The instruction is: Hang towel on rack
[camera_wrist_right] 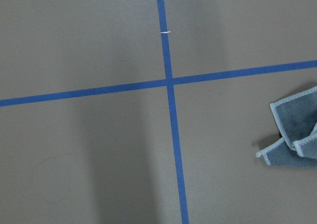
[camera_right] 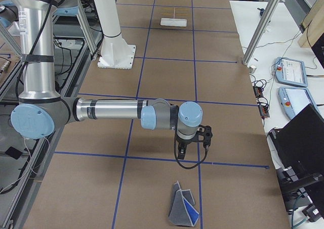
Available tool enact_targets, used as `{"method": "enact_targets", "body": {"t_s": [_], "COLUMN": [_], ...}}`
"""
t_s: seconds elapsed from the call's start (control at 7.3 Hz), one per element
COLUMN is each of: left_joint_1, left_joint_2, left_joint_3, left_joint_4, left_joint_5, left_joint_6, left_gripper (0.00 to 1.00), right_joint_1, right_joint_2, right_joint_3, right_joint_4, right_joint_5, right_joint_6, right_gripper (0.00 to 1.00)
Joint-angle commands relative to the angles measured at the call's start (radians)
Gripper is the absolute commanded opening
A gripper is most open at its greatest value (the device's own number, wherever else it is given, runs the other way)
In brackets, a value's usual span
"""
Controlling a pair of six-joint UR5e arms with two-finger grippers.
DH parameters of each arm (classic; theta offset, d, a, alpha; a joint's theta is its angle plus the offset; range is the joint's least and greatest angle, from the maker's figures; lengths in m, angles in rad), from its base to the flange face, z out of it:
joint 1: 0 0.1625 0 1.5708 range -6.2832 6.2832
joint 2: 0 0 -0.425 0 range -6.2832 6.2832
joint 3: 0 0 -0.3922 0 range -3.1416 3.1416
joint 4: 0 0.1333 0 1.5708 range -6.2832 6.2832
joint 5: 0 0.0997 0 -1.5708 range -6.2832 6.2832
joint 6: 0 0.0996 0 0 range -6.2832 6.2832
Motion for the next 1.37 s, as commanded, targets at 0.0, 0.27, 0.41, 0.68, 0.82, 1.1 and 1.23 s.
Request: {"method": "enact_targets", "body": {"t_s": [0.0, 0.27, 0.41, 0.68, 0.82, 1.1, 1.23], "left_joint_1": [0.089, 0.117, 0.117, 0.118, 0.117, 0.118, 0.117], "left_joint_2": [-0.049, -0.072, -0.074, -0.08, -0.082, -0.083, -0.092], "left_joint_3": [0.011, 0.008, 0.005, 0.006, 0.005, 0.005, 0.005], "left_joint_4": [0.003, -0.013, -0.013, -0.013, -0.013, -0.013, -0.011], "left_joint_5": [-0.001, -0.004, -0.004, -0.004, -0.004, -0.006, -0.006], "left_joint_6": [-0.128, -0.262, -0.264, -0.264, -0.264, -0.262, -0.264], "left_gripper": [0.98, 0.98, 0.98, 0.98, 0.98, 0.98, 0.98], "right_joint_1": [0.0, -0.002, -0.003, -0.031, -0.037, -0.046, -0.048], "right_joint_2": [-0.036, -0.028, -0.007, 0.045, 0.077, 0.139, 0.142], "right_joint_3": [0.004, -0.109, -0.206, -0.395, -0.501, -0.641, -0.673], "right_joint_4": [0.057, 0.164, 0.195, 0.333, 0.388, 0.41, 0.411], "right_joint_5": [-0.037, -0.121, -0.124, -0.144, -0.167, -0.17, -0.164], "right_joint_6": [0.004, 0.0, -0.016, -0.022, -0.06, -0.146, -0.149], "right_gripper": [1.0, 1.0, 1.0, 1.0, 1.0, 1.0, 1.0]}}
